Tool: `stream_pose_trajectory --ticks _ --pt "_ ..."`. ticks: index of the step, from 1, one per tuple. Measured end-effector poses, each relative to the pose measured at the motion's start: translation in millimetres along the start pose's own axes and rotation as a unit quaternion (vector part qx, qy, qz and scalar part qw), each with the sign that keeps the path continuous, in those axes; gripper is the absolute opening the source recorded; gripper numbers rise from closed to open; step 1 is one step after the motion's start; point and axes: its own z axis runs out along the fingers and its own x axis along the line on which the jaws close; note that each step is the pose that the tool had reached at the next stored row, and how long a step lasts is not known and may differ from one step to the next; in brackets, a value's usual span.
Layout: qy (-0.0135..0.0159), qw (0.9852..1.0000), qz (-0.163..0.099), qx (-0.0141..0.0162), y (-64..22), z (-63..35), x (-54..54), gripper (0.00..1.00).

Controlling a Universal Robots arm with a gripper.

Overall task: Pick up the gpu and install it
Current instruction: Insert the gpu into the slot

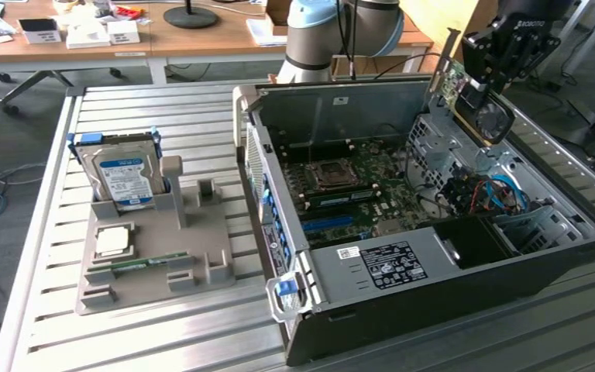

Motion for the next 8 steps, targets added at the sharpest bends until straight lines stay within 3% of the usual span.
stream_pose_trajectory --ticks 8 --pt "0.0 1.0 0.0 0.0 0.0 0.0 0.0 0.27"
